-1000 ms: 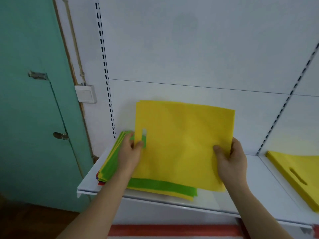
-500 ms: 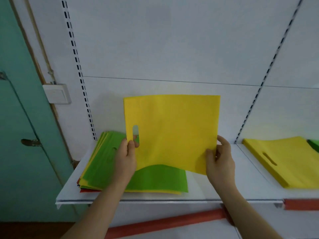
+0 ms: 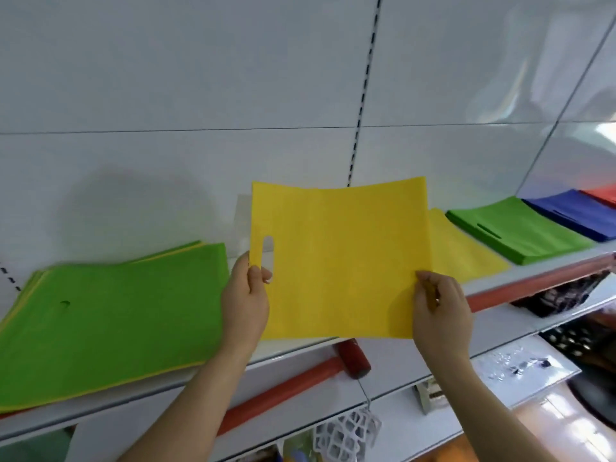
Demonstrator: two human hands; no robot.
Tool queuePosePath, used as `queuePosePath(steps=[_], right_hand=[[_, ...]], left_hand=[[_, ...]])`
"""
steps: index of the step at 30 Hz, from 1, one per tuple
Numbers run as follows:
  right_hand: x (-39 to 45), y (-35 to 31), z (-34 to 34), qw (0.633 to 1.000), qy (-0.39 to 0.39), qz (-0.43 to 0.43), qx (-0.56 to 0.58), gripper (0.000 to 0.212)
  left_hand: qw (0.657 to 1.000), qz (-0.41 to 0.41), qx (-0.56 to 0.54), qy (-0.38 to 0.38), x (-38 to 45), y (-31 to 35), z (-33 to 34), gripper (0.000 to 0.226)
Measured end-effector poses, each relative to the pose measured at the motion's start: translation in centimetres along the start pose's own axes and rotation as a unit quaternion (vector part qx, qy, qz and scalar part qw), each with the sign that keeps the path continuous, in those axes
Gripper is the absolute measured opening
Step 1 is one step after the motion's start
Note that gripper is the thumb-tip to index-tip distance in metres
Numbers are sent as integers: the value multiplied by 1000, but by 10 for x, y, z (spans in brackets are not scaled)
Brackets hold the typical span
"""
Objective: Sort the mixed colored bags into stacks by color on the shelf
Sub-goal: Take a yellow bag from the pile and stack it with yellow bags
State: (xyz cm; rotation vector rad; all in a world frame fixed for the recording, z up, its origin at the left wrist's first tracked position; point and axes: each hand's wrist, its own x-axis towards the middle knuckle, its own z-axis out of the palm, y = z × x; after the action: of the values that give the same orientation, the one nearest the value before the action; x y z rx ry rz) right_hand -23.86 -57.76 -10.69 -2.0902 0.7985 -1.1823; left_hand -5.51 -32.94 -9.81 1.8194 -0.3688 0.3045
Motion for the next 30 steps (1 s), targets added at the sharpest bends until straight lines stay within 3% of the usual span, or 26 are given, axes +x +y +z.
queuePosePath(steps=[4,7,13,30], right_hand=[[30,55,-48,999,-20,4,-49,38],[60,95,-85,995,-60,-16,-74,46],[134,159,-137,992,-61,-36,-104,43],[243,198,-65,953,-194,-109,-204,46]], left_hand=[[999,21,8,29,-16,32,68,31],[999,29,8,33,-32,55,124,15],[996,12,59,-61,-59,86,215,34],[965,-8,245,-92,-17,65,295,48]])
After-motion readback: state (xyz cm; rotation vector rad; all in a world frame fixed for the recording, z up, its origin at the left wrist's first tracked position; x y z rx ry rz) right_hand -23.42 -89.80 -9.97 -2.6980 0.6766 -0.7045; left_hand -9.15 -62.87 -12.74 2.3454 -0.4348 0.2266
